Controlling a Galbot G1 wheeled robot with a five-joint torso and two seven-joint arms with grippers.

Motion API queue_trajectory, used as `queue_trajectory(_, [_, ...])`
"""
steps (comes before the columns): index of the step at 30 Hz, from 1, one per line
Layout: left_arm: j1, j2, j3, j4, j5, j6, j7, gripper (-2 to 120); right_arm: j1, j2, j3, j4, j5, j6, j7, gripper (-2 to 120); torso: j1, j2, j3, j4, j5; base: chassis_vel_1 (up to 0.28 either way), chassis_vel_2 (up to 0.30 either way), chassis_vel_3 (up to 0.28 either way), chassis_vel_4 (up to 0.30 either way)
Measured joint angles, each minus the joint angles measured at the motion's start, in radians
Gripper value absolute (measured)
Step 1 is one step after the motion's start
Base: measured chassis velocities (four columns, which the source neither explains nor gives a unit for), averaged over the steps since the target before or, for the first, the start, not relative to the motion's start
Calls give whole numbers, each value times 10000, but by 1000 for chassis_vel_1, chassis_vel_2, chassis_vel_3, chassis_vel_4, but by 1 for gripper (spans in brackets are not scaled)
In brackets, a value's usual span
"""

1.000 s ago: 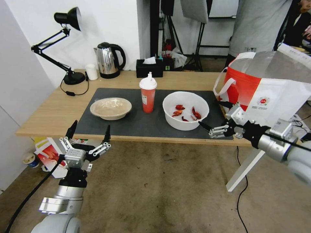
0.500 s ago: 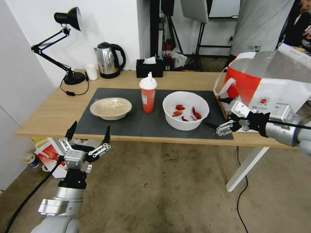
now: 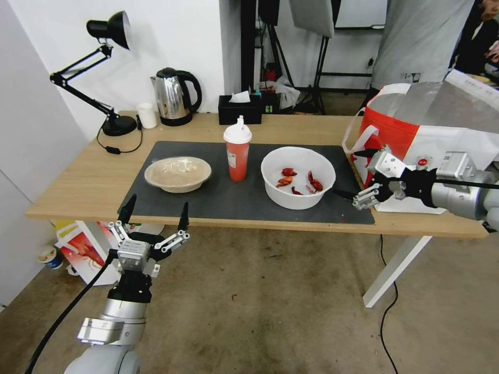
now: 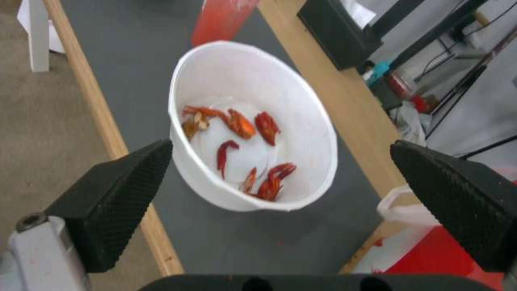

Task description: Pick up the trash from the table and place it into the takeout bag.

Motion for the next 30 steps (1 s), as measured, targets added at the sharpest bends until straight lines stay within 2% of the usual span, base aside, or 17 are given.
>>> queue_trajectory(13, [64, -88, 201, 15, 200, -27, 19, 100, -121, -688, 649, -67, 579, 108, 355, 100, 0, 0, 0, 0, 2, 0, 0, 0, 0])
queue_trajectory(25, [67, -162, 682, 93, 602, -28, 27, 100, -890, -1746, 1746, -486, 1173, 171, 574, 100, 1, 0, 0, 0, 0, 0, 0, 0, 0])
queue_trajectory(27, [86, -162, 657, 92, 609, -37, 26, 100, -1429, -2056, 2295, -711, 1249, 215, 576, 100, 0, 0, 0, -4, 2, 0, 0, 0, 0])
queue_trajectory(29, [120, -162, 589, 83, 609, -55, 23, 100, -2396, -2530, 3418, -988, 1438, 224, 600, 100, 0, 0, 1, -6, 8, 0, 0, 0, 0])
queue_trajectory(30, [120, -162, 589, 83, 609, -55, 23, 100, -2396, -2530, 3418, -988, 1438, 224, 600, 100, 0, 0, 1, -6, 8, 0, 0, 0, 0])
